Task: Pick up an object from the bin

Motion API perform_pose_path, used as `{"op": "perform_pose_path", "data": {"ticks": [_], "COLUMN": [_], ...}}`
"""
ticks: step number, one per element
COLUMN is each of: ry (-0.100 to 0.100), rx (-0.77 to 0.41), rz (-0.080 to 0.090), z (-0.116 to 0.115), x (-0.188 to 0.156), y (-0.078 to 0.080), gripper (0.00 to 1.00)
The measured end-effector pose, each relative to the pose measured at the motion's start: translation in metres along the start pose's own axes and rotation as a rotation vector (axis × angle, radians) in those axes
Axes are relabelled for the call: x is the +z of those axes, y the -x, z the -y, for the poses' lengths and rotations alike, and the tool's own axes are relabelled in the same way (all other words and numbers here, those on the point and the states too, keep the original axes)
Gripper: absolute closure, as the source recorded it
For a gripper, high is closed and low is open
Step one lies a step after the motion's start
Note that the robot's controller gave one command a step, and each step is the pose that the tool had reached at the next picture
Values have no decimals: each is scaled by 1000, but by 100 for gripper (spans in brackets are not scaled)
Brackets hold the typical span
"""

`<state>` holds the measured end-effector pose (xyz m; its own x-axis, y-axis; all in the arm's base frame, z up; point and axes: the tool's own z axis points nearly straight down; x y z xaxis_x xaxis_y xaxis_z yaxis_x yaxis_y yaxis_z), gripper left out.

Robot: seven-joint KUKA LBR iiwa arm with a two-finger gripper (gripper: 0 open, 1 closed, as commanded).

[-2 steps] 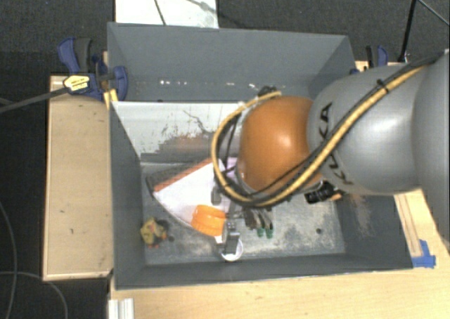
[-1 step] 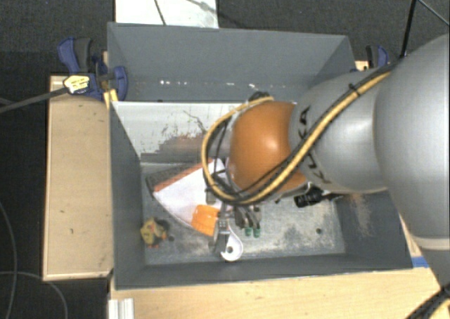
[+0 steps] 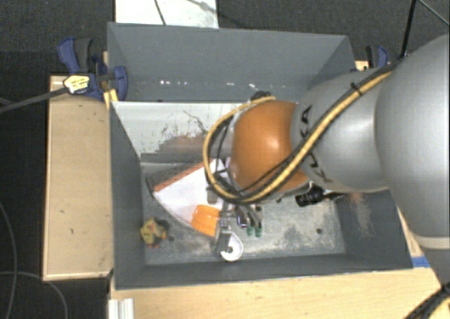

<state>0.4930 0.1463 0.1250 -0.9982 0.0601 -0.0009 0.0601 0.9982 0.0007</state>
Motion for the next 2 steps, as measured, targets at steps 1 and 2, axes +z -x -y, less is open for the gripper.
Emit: {"op": "perform_pose_path", "data": {"ticks": [1, 2], "ry": [0, 1], "rx": [54, 61], "rz": [0, 5], "z": [2, 1], "x": [-2, 32], "y": [0, 9], "gripper": [0, 0]}}
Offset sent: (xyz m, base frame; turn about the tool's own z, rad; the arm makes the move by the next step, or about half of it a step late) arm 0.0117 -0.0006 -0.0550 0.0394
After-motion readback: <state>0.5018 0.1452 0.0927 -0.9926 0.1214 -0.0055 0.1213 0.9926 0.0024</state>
